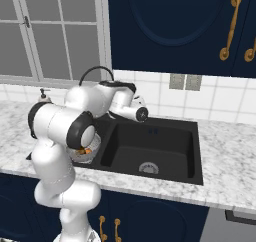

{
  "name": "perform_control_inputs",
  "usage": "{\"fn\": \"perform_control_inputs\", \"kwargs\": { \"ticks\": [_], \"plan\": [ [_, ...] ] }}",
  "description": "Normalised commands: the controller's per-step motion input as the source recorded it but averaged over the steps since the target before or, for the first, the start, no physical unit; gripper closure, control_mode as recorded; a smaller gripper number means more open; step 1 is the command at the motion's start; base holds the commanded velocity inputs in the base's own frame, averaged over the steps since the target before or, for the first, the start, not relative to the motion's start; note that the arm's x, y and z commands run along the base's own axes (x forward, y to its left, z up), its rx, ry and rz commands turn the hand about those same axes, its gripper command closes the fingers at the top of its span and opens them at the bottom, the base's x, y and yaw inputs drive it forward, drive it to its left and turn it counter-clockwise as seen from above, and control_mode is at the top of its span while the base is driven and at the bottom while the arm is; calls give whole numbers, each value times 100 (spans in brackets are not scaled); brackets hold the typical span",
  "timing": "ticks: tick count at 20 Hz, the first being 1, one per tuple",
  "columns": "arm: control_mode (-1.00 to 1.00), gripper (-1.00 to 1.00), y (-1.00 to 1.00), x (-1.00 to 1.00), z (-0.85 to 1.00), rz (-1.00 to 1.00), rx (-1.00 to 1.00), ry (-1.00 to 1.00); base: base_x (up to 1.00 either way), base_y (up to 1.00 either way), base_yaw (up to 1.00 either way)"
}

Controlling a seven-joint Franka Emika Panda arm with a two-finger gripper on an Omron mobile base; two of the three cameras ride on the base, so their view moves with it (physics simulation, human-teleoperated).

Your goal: Put the colander in the sink, put the pear, kiwi, tangerine in the colander, and turn on the sink faucet and pour water over the colander.

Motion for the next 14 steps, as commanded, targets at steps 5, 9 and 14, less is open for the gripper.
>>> {"fn": "perform_control_inputs", "kwargs": {
  "ticks": [5,9,14],
  "plan": [
    [-100,-100,0,48,-21,0,6,0,0,0,0],
    [-100,-100,0,47,-22,0,8,0,0,0,0],
    [-100,-100,0,45,-22,0,5,0,0,0,0]
  ]
}}
